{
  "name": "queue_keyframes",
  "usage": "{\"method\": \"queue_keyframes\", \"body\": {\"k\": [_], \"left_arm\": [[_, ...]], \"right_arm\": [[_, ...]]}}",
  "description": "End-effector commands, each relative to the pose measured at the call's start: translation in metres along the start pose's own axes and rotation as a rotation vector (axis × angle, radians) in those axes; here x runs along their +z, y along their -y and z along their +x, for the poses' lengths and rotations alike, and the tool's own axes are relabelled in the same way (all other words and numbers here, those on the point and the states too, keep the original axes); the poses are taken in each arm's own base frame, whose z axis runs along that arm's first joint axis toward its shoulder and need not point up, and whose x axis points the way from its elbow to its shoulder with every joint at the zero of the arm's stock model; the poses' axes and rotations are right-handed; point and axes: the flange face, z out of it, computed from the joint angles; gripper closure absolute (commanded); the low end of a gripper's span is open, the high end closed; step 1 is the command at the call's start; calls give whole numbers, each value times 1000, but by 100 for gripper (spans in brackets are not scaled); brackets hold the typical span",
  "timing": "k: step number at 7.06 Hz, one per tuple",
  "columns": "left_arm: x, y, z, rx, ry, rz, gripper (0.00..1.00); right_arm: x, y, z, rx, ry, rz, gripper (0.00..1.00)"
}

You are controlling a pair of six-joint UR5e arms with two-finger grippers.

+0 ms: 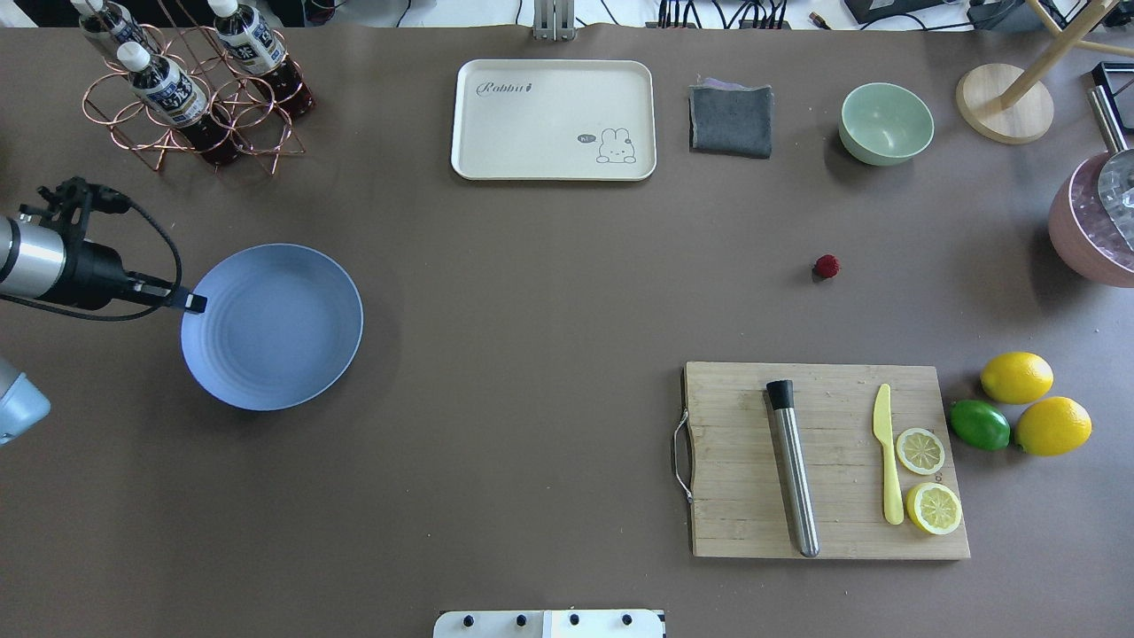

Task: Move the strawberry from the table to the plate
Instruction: 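Push the blue plate farther from the robot with the left gripper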

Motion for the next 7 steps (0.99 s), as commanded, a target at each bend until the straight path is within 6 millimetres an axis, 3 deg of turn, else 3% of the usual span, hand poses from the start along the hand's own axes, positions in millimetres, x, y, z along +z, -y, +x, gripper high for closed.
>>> {"method": "queue_keyframes", "body": {"k": [1, 2, 4, 6, 7], "left_arm": [[30, 68, 99, -23, -7, -28, 100], [46, 85, 149, -44, -1, -30, 100], [93, 90, 254, -16, 43, -11, 100], [126, 92, 294, -36, 56, 8, 100], [136, 98, 300, -32, 68, 18, 100]], "right_arm": [[0, 1, -1, 3, 0, 1, 0], [0, 0, 0, 4, 3, -1, 0], [1, 0, 0, 8, 4, -2, 0], [1, 2, 0, 8, 6, -3, 0], [2, 1, 0, 8, 6, -5, 0]]}}
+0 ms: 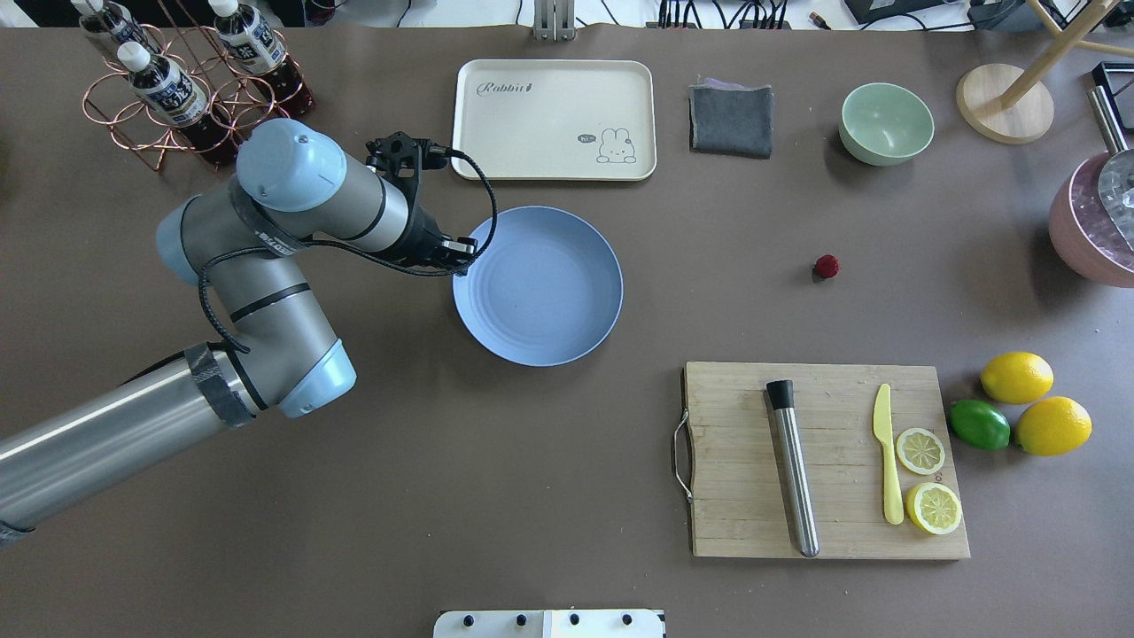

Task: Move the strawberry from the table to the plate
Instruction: 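Push the blue plate farther from the robot with the left gripper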

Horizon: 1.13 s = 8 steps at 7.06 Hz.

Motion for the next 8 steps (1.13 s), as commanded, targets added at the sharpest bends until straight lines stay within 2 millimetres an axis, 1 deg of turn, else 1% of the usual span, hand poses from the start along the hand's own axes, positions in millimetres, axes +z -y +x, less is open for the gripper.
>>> {"method": "queue_keyframes", "body": {"k": [1, 2, 3, 4, 5, 6, 7, 8], "left_arm": [[13, 6, 12, 26, 16, 19, 84], [11, 7, 10, 79, 15, 22, 3], [5, 2, -10, 75, 25, 21, 2], [-29, 3, -48, 82, 35, 43, 2], [-65, -2, -98, 93, 37, 33, 2], [-97, -3, -160, 121, 65, 27, 2], [-123, -6, -219, 196, 104, 13, 1], [-163, -7, -292, 199, 163, 29, 1]], "right_arm": [[1, 2, -2, -2, 1, -2, 0], [5, 4, -8, -15, 3, -9, 0], [7, 11, -20, -27, 6, -10, 0], [9, 23, -43, -40, -6, -9, 0], [18, 44, -85, -1, -35, -2, 0], [32, 60, -146, 56, -81, 18, 0], [45, 79, -203, 119, -70, 31, 0], [59, 89, -251, 150, -70, 43, 0]]}}
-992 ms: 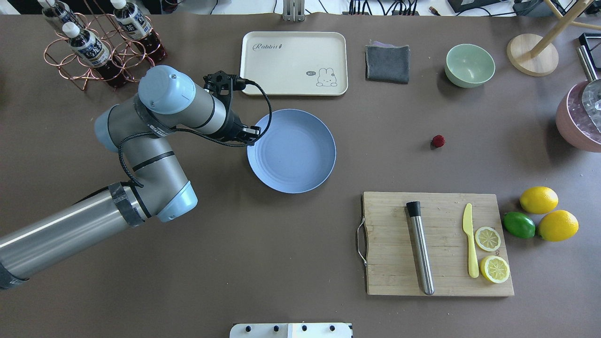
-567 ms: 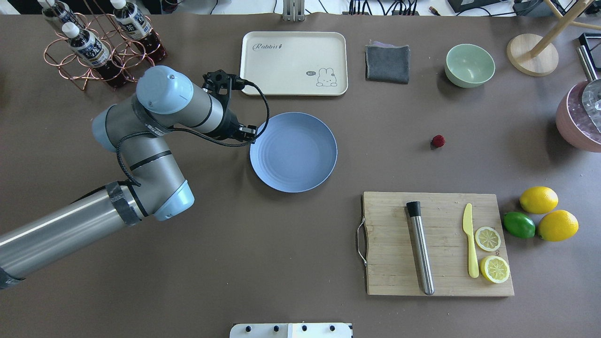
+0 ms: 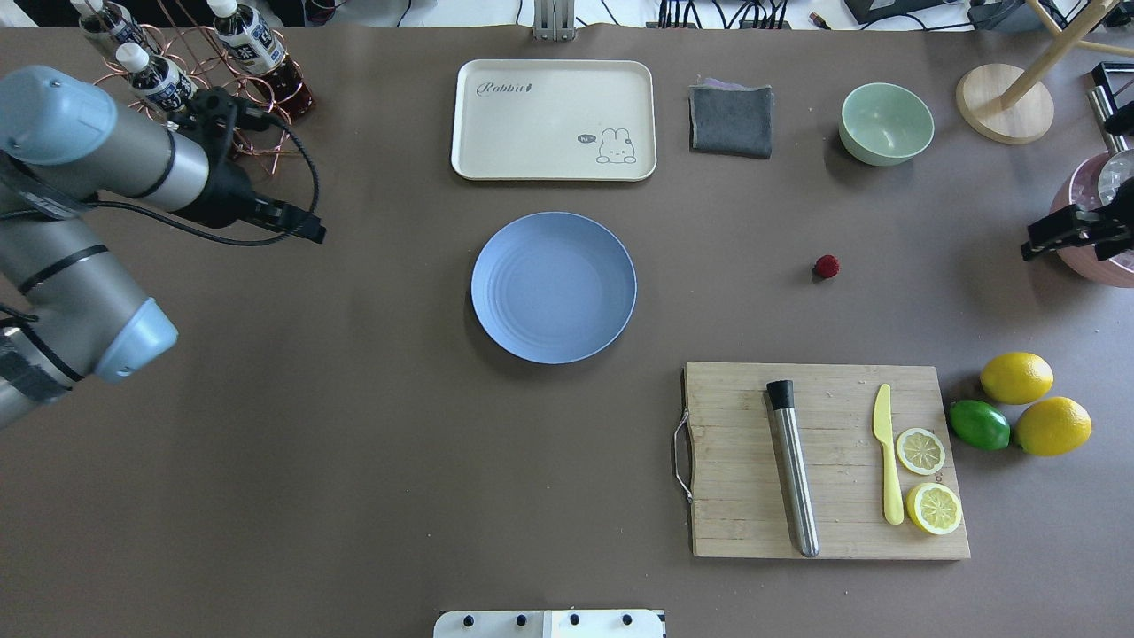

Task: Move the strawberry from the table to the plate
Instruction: 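Move the right gripper over the red strawberry while the left arm withdraws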

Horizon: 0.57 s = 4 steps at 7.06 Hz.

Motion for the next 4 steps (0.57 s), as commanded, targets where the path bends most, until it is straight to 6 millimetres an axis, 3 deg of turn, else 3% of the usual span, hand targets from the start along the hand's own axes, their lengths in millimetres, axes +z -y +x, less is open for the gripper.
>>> {"method": "queue_keyframes", "body": {"k": [1, 2, 3, 4], "left_arm": [[-71, -32, -146, 43, 84, 2, 1], [-101, -53, -206, 8, 104, -2, 1], [-131, -71, -269, -134, 62, -44, 1], [-154, -85, -308, -99, 48, -59, 1]], "right_arm": [[26, 6, -113, 105, -12, 43, 0], [35, 8, -161, 136, -8, 67, 0], [38, 6, -188, 137, 3, 77, 0], [38, 5, -201, 127, 15, 74, 0]]}}
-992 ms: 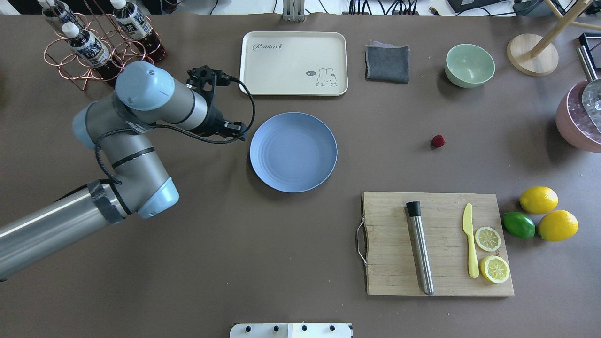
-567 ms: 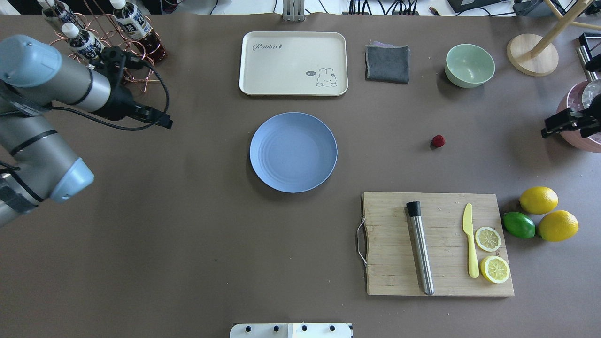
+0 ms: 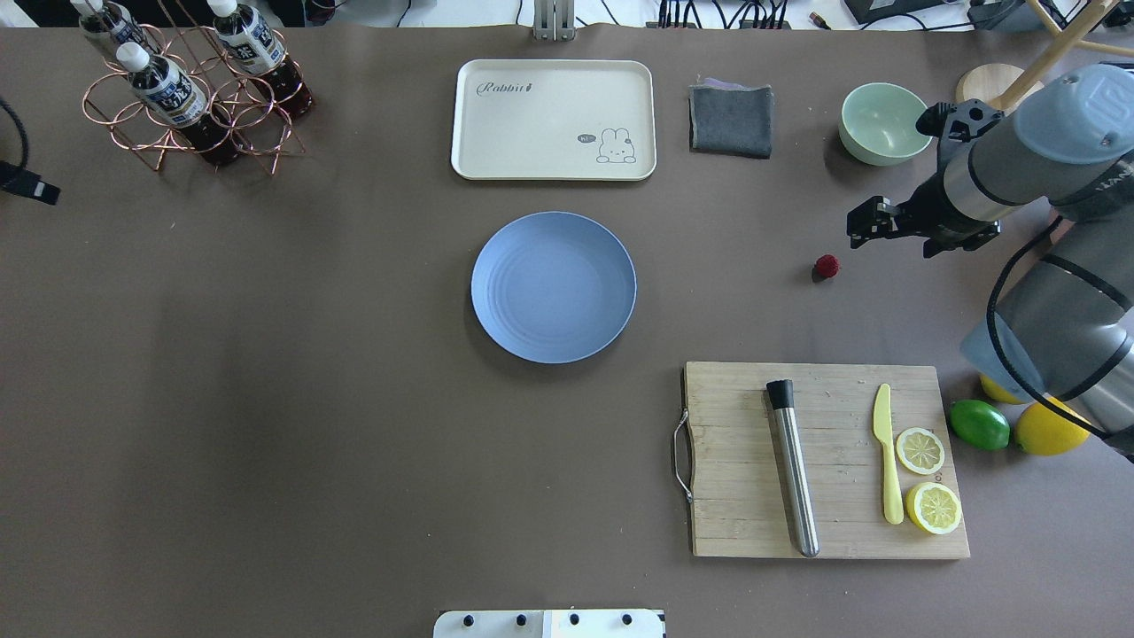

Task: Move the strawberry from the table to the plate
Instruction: 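Move the right gripper over the red strawberry while the left arm withdraws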

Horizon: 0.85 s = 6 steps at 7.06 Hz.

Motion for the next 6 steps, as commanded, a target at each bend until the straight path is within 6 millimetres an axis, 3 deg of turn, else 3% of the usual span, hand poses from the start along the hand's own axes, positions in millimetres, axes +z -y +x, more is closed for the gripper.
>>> {"method": "queue_keyframes", "body": {"k": [1, 2, 3, 4, 5, 6], "left_arm": [[-46, -45, -97, 16, 51, -20, 1], [-49, -58, -128, -95, 184, -100, 1], [-51, -55, -128, -115, 202, -120, 1], [-51, -63, -131, -134, 199, -134, 1], [-51, -63, -131, -135, 194, -134, 1], [-51, -63, -131, -135, 196, -134, 1]], "right_arm": [[1, -6, -34, -17, 22, 5, 0], [3, -3, -42, -16, 23, 6, 0], [8, 1, -48, -18, 19, 3, 0], [28, 6, -50, -17, -3, -16, 2], [47, 8, -42, -12, -36, -32, 5], [51, 8, -39, -12, -43, -36, 7]]}}
